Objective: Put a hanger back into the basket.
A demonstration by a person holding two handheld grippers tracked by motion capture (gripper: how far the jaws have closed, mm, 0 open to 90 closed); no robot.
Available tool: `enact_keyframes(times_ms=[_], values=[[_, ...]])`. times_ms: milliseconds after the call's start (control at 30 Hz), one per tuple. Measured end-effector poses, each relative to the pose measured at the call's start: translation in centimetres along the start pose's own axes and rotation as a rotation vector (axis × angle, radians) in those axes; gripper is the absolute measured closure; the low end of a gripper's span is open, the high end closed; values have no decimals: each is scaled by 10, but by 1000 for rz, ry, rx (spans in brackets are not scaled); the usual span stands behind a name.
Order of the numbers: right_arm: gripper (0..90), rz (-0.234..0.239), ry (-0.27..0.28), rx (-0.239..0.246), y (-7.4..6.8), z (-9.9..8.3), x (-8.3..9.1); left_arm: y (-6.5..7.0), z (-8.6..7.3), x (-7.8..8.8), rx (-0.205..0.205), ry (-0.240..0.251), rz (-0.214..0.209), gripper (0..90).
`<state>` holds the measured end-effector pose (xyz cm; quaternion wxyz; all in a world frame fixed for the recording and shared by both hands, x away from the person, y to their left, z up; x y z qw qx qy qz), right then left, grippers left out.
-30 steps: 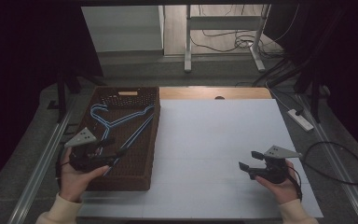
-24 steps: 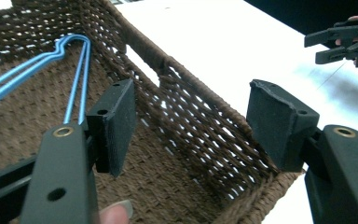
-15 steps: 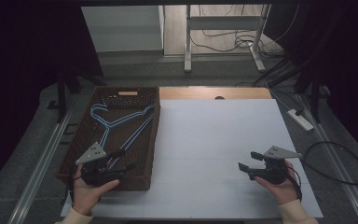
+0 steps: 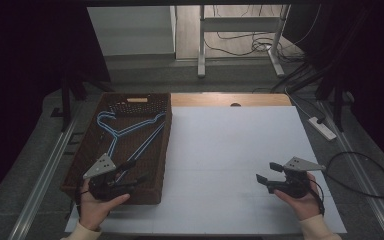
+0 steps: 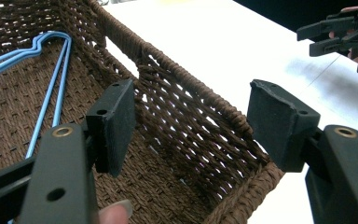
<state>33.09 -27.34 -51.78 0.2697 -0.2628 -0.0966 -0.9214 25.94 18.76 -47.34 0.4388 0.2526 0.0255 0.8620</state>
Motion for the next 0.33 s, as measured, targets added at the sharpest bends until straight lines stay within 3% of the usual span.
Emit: enact_keyframes(times_ms=[333], values=[[273,-6,2,-1,1,0,0,0,2,2,-11,5,6,333]])
Point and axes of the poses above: each handheld gripper's, and its own axes: x roughly backward along the jaws, z roughly out of its top, y roughly to its right, the point moved 5 cm from there along -x, roughly forward along the jaws, and after that the axes turned 11 degrees about -z, right-handed, at the moved point
